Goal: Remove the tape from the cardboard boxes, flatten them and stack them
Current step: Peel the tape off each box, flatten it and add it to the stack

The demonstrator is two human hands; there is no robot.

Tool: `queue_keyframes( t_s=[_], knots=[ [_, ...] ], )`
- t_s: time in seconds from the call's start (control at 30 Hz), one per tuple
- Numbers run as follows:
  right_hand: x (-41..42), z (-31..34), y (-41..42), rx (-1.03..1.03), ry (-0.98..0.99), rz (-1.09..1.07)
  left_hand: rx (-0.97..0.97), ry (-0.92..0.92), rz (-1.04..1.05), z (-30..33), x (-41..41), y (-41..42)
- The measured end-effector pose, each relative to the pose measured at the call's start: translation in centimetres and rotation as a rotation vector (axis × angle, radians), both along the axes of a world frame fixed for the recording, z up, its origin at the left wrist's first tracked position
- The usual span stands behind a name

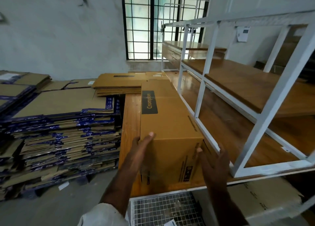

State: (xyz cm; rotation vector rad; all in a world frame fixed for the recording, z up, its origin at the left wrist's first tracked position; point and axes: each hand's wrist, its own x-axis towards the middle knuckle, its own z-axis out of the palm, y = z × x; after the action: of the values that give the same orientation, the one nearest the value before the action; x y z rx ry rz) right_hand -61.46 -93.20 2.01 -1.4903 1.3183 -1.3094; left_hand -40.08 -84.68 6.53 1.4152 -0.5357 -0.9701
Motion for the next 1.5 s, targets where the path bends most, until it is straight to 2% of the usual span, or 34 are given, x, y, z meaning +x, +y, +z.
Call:
queue_keyframes(
  t_s=[0.13, 0.43, 0.63, 0.9, 0.97, 1.03, 1.17, 1.37, 1.5],
  knots=[
    [-0.5, 0.5, -1.6, 0.085, 0.073, 0.263, -0.015, -0.011, 0.068, 0.2, -1.3, 0.1],
    [-0.9, -0.6, -1.9, 0.142, 0.055, 0.432, -0.038, -0.076, 0.104, -0.1, -2.3, 0.5],
    [-1.2, 0.1, -1.9, 0.137, 0.100, 0.473, 0.025, -0.085, 0.151, 0.3, -3.1, 0.4],
    [-2.4, 3.7, -5.4, 0.332, 0.202, 0.656, 0.134, -0.090, 0.250, 0.7, -3.0, 0.1],
    [-1.9, 5.2, -6.9, 0.350, 0.245, 0.676, 0.157, -0.218, 0.233, 2.0, -2.1, -0.3],
    [-1.2, 5.9, -8.3, 0.342, 0.290, 0.664, 0.197, -0.429, 0.194, 3.5, -1.1, -1.1],
    [0.3, 6.7, -8.9, 0.367, 0.273, 0.769, 0.376, -0.754, 0.074, 6.3, -0.3, -2.3],
    [3.5, 5.2, -1.4, 0.432, 0.228, 1.057, 0.801, -1.023, -0.005, 7.9, 3.3, -3.2],
    [8.9, 2.4, 3.6, 0.271, 0.317, 1.305, 0.880, -1.098, -0.190, 8.4, 3.3, -3.8]
  ],
)
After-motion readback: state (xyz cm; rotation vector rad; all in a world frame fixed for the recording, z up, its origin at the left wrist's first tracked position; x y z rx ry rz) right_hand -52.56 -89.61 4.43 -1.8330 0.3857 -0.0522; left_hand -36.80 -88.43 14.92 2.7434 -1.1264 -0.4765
